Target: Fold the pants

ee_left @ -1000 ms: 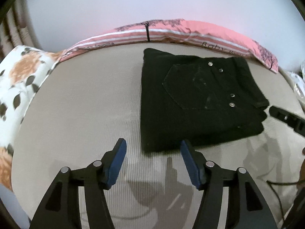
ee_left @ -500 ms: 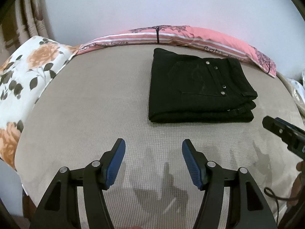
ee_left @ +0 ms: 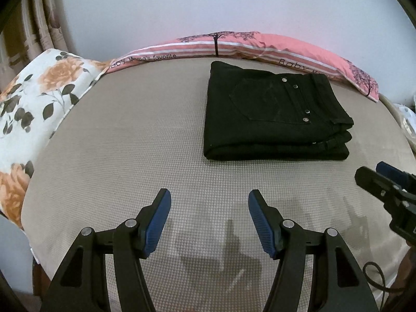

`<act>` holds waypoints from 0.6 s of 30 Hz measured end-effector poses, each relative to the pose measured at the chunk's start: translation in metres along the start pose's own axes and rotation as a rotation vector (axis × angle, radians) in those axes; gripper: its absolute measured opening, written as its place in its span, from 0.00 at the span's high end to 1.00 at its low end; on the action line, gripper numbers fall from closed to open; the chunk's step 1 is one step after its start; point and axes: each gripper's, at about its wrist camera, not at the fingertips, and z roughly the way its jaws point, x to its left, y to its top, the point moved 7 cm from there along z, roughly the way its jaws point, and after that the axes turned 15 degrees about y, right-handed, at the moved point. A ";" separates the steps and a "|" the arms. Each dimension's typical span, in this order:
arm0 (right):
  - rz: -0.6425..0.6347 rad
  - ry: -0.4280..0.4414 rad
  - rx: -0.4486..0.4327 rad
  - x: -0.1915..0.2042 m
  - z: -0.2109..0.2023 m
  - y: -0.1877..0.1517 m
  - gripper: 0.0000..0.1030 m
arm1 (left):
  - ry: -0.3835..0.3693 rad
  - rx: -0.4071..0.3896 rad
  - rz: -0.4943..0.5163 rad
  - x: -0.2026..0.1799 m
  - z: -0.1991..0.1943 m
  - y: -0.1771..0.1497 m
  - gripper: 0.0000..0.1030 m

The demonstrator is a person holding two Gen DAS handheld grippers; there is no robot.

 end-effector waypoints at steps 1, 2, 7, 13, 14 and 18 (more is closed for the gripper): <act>-0.002 0.000 0.001 0.001 0.000 -0.001 0.33 | 0.004 -0.002 0.000 0.000 0.000 0.000 0.39; -0.003 -0.001 0.002 0.001 0.001 -0.002 0.33 | 0.009 -0.005 0.001 0.000 0.000 0.000 0.39; 0.004 0.004 0.010 0.000 0.003 -0.005 0.33 | 0.019 -0.003 0.003 0.001 0.002 0.000 0.39; 0.011 0.011 0.019 0.000 0.004 -0.007 0.33 | 0.026 -0.004 0.009 0.000 0.005 -0.001 0.39; 0.015 0.010 0.020 0.000 0.005 -0.009 0.33 | 0.025 0.002 0.008 0.000 0.006 -0.001 0.39; 0.018 0.014 0.026 0.001 0.006 -0.012 0.33 | 0.026 0.009 0.004 0.001 0.008 -0.003 0.39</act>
